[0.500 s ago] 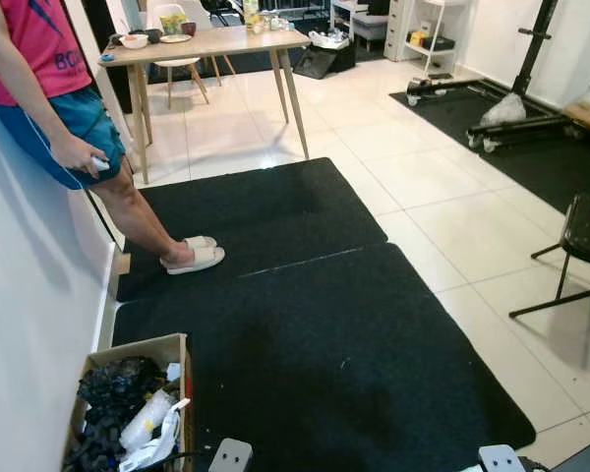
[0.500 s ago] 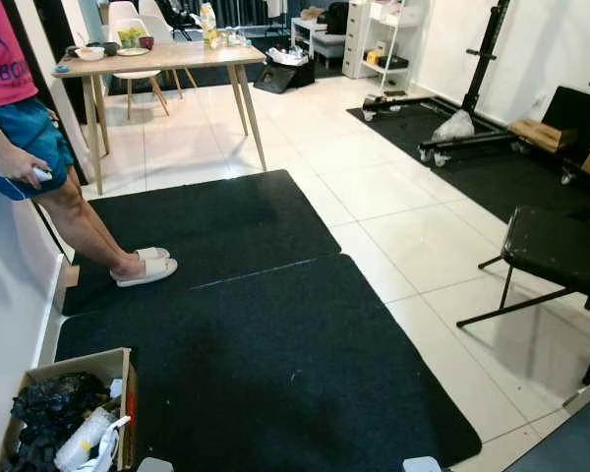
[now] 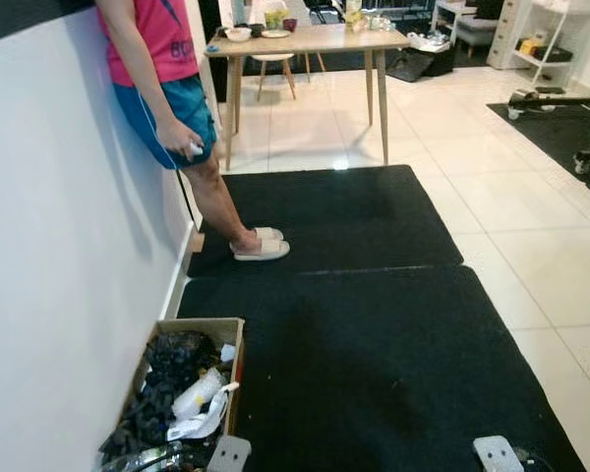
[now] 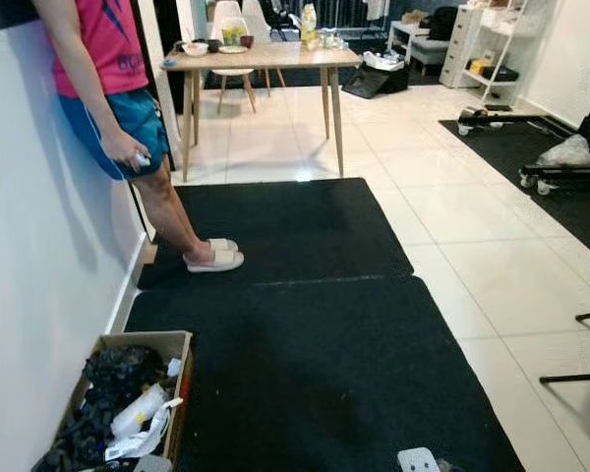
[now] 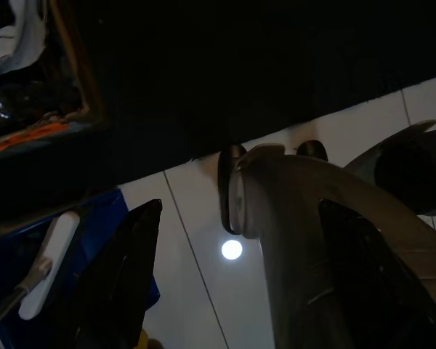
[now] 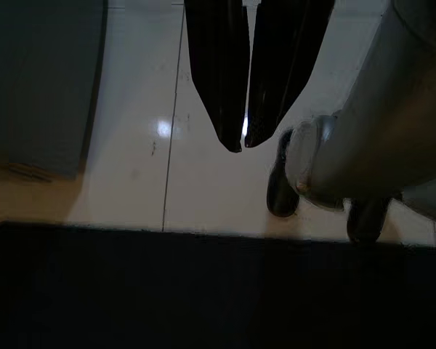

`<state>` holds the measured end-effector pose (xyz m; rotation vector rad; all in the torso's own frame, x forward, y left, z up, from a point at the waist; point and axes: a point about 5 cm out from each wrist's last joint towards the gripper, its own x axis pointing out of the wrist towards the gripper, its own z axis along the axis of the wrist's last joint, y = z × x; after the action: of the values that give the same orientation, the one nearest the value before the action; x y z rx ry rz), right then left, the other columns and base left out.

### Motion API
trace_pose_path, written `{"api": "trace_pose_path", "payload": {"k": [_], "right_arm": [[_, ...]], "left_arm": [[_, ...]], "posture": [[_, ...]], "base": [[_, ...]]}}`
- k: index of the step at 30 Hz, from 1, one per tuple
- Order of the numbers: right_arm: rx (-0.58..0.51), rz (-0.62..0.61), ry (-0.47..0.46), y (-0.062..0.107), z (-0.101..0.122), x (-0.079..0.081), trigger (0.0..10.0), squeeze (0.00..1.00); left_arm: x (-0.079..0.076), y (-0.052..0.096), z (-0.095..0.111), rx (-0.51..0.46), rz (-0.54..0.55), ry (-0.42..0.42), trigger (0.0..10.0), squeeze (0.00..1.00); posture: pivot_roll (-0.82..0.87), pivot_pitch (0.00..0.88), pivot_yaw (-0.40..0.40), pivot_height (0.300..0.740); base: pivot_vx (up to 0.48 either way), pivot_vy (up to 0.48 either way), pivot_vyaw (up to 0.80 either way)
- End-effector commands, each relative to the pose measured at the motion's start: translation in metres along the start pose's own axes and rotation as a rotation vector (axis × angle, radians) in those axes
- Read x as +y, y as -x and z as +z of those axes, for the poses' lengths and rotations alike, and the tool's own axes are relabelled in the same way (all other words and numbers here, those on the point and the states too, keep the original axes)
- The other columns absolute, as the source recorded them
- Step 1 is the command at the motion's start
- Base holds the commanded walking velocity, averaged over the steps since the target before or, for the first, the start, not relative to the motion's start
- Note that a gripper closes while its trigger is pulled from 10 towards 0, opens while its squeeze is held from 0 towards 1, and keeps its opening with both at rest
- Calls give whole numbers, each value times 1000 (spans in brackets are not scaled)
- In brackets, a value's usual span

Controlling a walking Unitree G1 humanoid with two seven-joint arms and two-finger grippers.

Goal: Restocking fridge

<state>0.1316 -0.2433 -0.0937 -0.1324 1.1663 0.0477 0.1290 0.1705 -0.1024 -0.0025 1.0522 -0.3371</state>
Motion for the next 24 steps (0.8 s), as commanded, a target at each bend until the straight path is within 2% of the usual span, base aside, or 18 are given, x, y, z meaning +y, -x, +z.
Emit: {"api": "trace_pose_path", "payload": {"k": [1, 18, 21, 24], "right_arm": [[9, -2, 14, 0, -2, 0, 10000, 0], [23, 6, 33, 0, -5, 2, 10000, 0], [25, 6, 32, 0, -6, 2, 10000, 0], [26, 7, 34, 0, -6, 2, 10000, 0]], "left_arm": [[-3, 2, -14, 61, -13, -3, 10000, 0], [-3, 1, -12, 51, -12, 3, 10000, 0], [1, 3, -14, 67, 14, -31, 10000, 0], [4, 4, -14, 68, 30, -28, 10000, 0]], "posture": [[-5, 0, -32, 740], [-10, 0, -27, 740], [-10, 0, -29, 740], [-9, 0, -29, 740]], "base": [[0, 0, 0], [0, 0, 0], [0, 0, 0], [200, 0, 0]]}}
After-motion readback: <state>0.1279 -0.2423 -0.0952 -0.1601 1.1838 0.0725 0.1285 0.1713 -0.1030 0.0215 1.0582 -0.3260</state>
